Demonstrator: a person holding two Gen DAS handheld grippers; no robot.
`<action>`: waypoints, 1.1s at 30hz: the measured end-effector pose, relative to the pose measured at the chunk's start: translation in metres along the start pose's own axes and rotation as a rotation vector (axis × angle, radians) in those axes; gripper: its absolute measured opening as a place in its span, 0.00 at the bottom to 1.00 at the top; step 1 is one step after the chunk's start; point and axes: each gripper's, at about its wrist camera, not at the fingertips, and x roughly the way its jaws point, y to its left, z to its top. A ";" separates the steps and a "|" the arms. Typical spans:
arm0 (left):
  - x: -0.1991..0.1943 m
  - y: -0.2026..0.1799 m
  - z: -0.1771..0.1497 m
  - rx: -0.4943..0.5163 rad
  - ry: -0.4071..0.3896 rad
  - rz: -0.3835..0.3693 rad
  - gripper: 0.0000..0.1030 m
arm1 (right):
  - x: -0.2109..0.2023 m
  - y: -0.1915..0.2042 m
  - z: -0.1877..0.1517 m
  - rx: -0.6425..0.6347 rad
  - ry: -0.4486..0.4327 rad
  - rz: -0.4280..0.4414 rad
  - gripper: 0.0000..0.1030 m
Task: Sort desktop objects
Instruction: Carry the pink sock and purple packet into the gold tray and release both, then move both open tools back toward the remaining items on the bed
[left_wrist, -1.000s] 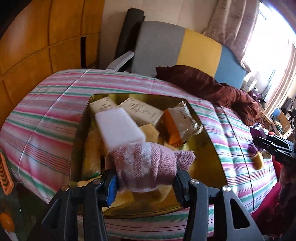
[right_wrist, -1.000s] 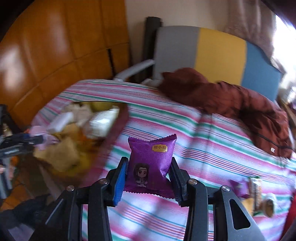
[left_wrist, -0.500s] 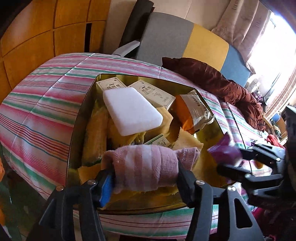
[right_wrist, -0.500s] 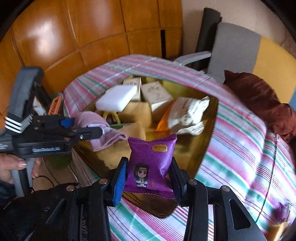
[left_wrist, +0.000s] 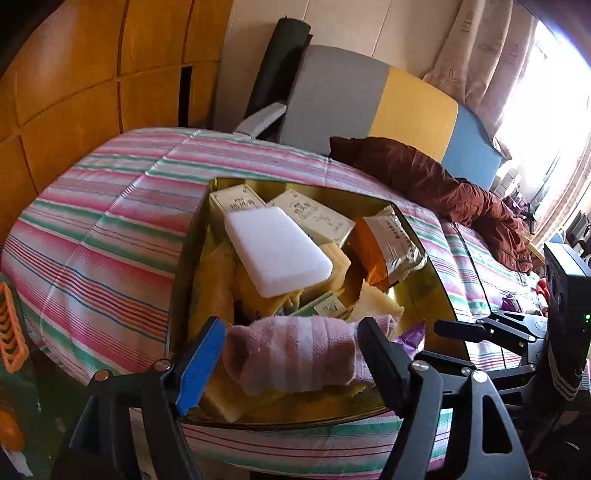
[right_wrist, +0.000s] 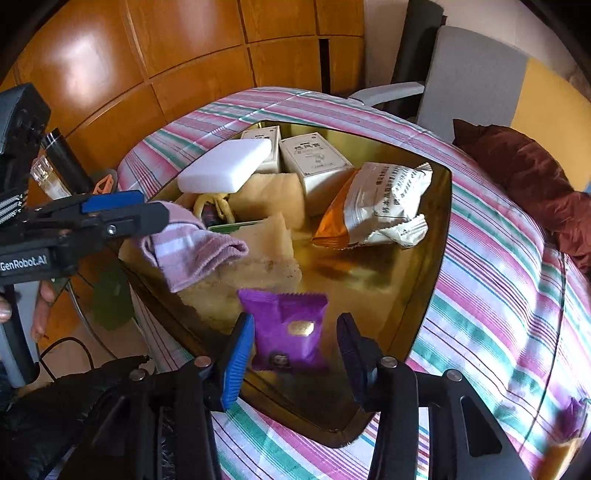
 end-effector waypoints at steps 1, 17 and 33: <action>-0.003 -0.001 0.001 0.005 -0.011 0.005 0.74 | -0.003 0.000 -0.002 0.005 -0.005 0.001 0.47; -0.042 -0.033 0.011 0.102 -0.161 0.141 0.73 | -0.041 0.006 -0.011 0.015 -0.110 -0.098 0.73; -0.045 -0.056 0.006 0.150 -0.176 0.161 0.72 | -0.072 -0.028 -0.028 0.056 -0.131 -0.219 0.83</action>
